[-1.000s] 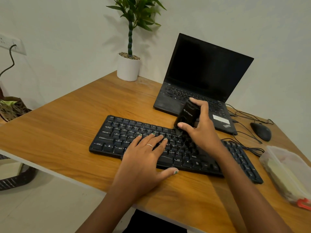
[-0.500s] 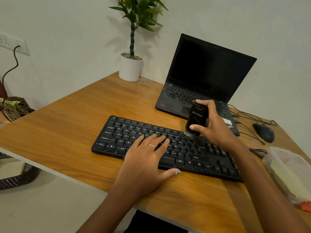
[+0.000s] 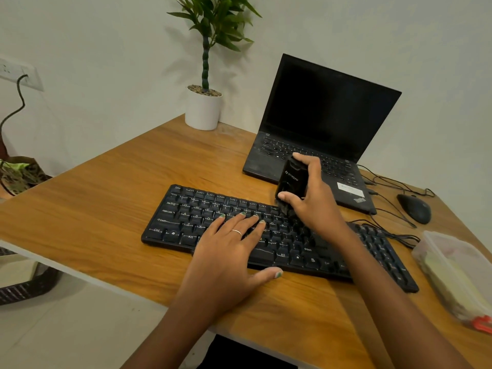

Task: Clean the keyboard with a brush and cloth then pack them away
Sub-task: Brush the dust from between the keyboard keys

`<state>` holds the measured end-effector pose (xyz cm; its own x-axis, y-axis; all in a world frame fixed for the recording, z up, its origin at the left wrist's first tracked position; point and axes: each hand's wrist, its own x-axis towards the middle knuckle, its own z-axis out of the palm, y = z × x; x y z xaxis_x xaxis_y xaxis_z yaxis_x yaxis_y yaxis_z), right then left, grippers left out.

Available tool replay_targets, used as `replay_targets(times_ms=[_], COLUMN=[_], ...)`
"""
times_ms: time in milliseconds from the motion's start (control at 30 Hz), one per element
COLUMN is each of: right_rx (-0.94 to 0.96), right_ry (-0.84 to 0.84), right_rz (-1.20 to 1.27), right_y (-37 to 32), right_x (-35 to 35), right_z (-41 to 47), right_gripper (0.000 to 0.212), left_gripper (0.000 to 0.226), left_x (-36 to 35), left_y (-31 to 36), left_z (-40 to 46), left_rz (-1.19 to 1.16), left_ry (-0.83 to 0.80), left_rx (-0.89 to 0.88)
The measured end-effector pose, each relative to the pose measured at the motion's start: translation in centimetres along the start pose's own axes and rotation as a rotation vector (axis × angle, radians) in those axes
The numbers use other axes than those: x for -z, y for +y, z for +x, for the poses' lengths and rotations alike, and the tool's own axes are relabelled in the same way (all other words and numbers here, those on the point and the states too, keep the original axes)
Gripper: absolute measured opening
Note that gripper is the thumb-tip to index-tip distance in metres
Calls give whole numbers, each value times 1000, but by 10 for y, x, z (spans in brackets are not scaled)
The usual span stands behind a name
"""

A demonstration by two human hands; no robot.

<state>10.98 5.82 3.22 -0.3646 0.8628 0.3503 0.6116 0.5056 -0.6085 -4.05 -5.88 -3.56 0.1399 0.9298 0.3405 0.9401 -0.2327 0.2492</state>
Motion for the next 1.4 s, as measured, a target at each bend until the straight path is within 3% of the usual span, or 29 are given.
replay_targets(times_ms=[167,400,600,833,900,1000,1067,1300,1400], right_rx=[-59,-54,-203,-107,-123,-195,-221,-102,-144], right_ry=[-128,114,-126,234,211,7,-43,194,120], right_rz=[-73,-59,-133,-98,-108,-154,-169,-165,-132], right_y=[-11,-12,-21,-17,-20,-27,-29,-23,-25], right_x=[14,-8,26,-8,-2,17,23,-6,6], right_z=[3,-3,-13,-21,-25,-33,-34,-26,-32], right_gripper=[73,74,74,75,74,75,75,73,74], left_gripper=[84,87,96,90,95,99,100,89,93], left_x=[-2,3,1,1,0,1,2,0,-2], left_y=[-1,1,-2,-1,-1,-2,-1,-1,-2], left_z=[1,-1,-1,0,0,0,0,-1,-1], left_rz=[40,12,1,30,5,18,20,24,16], left_ry=[-26,-45,10,-68,-20,0,-8,-48,2], left_rx=[18,15,10,22,19,15,1,19,13])
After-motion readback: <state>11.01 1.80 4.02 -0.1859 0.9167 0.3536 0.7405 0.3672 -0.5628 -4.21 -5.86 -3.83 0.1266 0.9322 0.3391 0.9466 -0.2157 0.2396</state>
